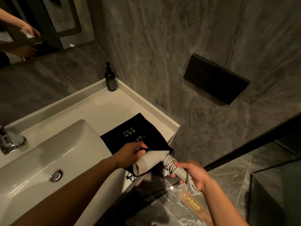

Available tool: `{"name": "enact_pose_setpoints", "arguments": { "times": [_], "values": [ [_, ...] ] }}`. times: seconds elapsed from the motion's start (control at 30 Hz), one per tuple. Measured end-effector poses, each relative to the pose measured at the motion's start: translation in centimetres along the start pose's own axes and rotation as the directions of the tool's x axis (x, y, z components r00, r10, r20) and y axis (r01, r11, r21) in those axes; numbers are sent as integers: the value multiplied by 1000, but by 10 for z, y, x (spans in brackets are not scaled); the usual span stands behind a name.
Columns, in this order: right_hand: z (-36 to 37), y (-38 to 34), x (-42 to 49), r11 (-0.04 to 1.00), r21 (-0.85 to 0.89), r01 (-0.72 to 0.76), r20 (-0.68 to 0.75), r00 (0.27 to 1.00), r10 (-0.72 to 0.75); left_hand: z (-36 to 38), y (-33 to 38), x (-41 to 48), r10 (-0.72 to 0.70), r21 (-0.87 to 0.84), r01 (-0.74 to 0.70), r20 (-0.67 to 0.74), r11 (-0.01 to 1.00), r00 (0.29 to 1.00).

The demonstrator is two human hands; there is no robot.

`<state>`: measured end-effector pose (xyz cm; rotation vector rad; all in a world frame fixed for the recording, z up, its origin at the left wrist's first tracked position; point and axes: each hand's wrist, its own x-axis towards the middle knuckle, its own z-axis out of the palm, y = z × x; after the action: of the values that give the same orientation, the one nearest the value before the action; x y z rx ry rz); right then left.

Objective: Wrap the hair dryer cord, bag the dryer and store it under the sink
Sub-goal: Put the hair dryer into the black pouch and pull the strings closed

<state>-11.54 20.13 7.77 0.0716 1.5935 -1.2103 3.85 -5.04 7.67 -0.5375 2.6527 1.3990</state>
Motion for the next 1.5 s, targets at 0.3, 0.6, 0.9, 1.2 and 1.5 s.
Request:
{"name": "enact_pose_setpoints", "arguments": {
  "times": [0.3, 0.6, 0.9, 1.2, 1.5],
  "values": [
    [34, 18, 10, 985, 82, 154, -350, 930, -116, -7, -6, -9, 163, 266, -173, 57, 949, 985],
    [79, 8, 19, 911, 376, 169, -426, 905, 7, 11, 7, 1, 173, 181, -154, -96, 971, 980],
    [92, -17, 34, 816, 577, 29, -192, 976, 101, 26, -6, -5, 5, 131, 69, -498, 989, 867],
    [100, -13, 38, 864, 501, 52, -246, 966, 84, 49, -5, -1, -695, -915, 155, -165, 373, 700],
    [92, -29, 38, 919, 394, 21, -212, 975, 69, 39, -36, -30, -163, -132, 108, -543, 985, 824]
  ]
}}
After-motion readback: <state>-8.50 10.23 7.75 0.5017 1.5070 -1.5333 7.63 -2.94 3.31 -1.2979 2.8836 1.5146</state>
